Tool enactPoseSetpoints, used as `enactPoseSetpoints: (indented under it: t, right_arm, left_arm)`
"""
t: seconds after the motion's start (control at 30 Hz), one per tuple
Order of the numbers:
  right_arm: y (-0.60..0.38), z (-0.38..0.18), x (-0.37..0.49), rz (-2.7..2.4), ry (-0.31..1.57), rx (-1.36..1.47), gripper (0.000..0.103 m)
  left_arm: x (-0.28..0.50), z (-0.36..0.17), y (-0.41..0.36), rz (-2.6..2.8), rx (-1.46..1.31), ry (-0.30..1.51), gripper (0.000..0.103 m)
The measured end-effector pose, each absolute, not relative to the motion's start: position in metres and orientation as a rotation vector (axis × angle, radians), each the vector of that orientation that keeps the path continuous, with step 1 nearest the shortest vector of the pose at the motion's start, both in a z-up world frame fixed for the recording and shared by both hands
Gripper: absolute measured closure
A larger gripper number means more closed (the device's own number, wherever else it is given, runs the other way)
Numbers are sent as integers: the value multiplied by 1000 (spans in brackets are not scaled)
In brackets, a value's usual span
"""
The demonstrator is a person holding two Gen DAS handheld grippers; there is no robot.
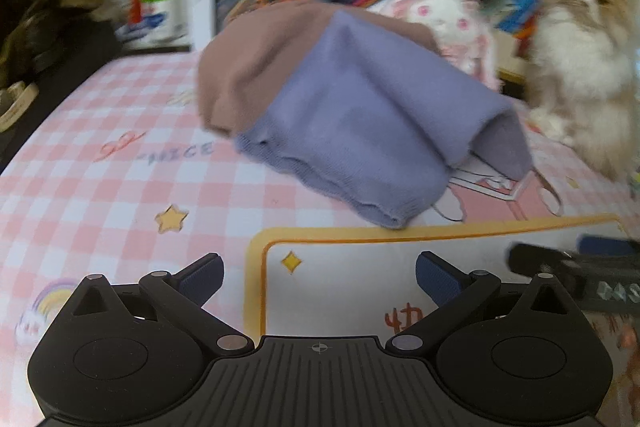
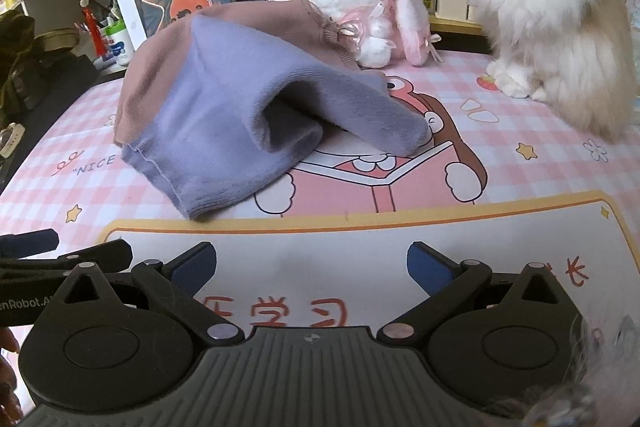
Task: Fold clothes
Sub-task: 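Move both tools to the sweater and close both on its fabric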
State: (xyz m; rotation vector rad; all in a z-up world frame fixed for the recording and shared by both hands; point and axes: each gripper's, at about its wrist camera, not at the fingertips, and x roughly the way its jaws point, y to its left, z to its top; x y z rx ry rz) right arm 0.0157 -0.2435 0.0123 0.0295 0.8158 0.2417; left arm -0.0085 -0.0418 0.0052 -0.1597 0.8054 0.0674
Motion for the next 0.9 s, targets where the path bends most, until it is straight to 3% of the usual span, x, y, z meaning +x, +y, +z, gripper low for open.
enactPoseSetpoints:
  t: [0.37, 0.9]
  right_arm:
    - [-322, 14, 41, 331, 829, 151, 1]
    - [-385, 17, 82, 412, 849, 327, 2]
  left_arm:
    - [-21, 0, -97, 150, -196, 864, 0]
    - [67, 19, -174, 126, 133, 625, 1]
